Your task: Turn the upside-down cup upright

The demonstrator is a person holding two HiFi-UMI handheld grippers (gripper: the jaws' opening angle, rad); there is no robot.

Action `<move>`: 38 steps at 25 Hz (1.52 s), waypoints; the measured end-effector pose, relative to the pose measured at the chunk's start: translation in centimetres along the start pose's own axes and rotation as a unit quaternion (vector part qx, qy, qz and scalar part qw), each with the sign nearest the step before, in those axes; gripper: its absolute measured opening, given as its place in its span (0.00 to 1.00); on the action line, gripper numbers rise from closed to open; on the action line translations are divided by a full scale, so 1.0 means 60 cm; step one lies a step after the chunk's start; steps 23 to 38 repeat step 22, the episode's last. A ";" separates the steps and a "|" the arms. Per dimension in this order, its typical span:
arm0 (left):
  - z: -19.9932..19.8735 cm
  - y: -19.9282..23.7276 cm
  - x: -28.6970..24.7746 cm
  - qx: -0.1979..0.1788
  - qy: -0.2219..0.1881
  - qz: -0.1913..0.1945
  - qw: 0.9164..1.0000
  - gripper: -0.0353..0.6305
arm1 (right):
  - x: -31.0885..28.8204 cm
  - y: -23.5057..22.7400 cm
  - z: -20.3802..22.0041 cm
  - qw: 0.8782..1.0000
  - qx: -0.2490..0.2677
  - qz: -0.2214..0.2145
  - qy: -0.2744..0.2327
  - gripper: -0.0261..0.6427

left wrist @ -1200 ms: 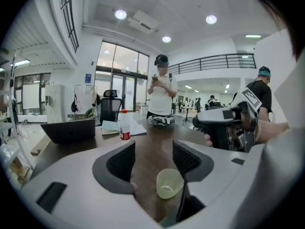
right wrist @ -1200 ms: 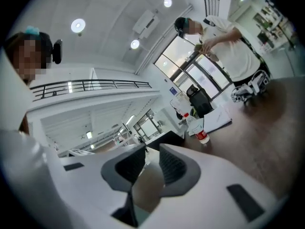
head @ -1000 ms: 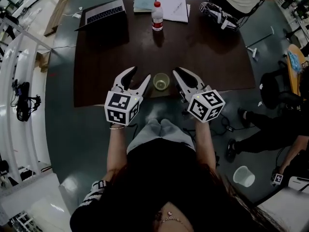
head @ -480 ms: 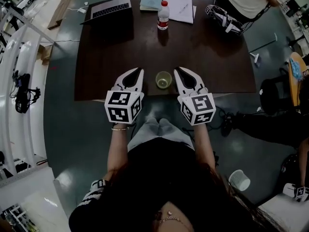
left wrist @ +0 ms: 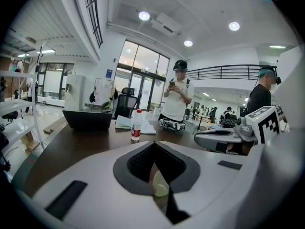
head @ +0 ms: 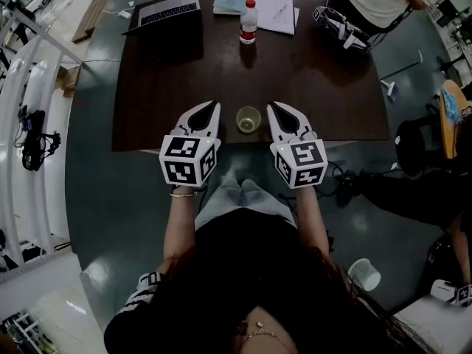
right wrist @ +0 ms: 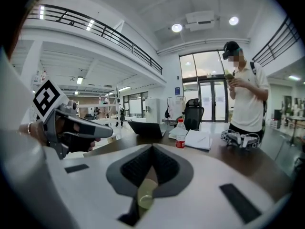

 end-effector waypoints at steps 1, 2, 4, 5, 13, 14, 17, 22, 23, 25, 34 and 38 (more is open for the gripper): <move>0.000 -0.001 0.000 0.000 0.001 0.001 1.000 0.06 | 0.000 0.000 0.000 1.000 0.000 0.000 0.001 0.06; 0.000 -0.002 -0.001 -0.001 0.001 0.001 1.000 0.06 | 0.000 0.000 0.001 1.000 -0.001 0.001 0.001 0.06; 0.000 -0.003 -0.002 -0.002 0.002 0.003 1.000 0.06 | 0.000 -0.001 0.001 1.000 -0.001 0.002 0.003 0.06; 0.000 -0.003 -0.002 -0.001 0.002 0.003 1.000 0.06 | 0.001 -0.001 0.001 1.000 -0.002 0.003 0.003 0.06; -0.001 -0.001 -0.001 0.002 0.003 0.004 1.000 0.06 | 0.003 -0.003 0.001 1.000 -0.005 0.006 0.005 0.06; -0.001 0.000 -0.001 0.003 0.004 0.005 1.000 0.06 | 0.002 -0.003 0.000 1.000 -0.005 0.006 0.006 0.06; 0.001 0.004 -0.004 0.008 0.005 0.009 1.000 0.06 | -0.002 -0.003 0.000 1.000 -0.006 0.005 0.007 0.06; 0.005 0.006 -0.009 0.019 0.005 0.027 0.999 0.06 | -0.009 -0.002 0.003 1.000 -0.009 0.003 0.009 0.06; 0.005 0.006 -0.009 0.019 0.005 0.027 0.999 0.06 | -0.009 -0.002 0.003 1.000 -0.009 0.003 0.009 0.06; 0.005 0.006 -0.009 0.019 0.005 0.027 0.999 0.06 | -0.009 -0.002 0.003 1.000 -0.009 0.003 0.009 0.06; 0.005 0.006 -0.009 0.019 0.005 0.027 0.999 0.06 | -0.009 -0.002 0.003 1.000 -0.009 0.003 0.009 0.06; 0.005 0.006 -0.009 0.019 0.005 0.027 0.999 0.06 | -0.009 -0.002 0.003 1.000 -0.009 0.003 0.009 0.06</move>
Point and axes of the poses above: the fingertips, and each gripper's own axes: x backward along the fingers, y to its left, z out of its underside, the point moved 6 cm from there along x, backward along the fingers, and after that the axes turned 2 degrees about -x, right-handed, at the moved point
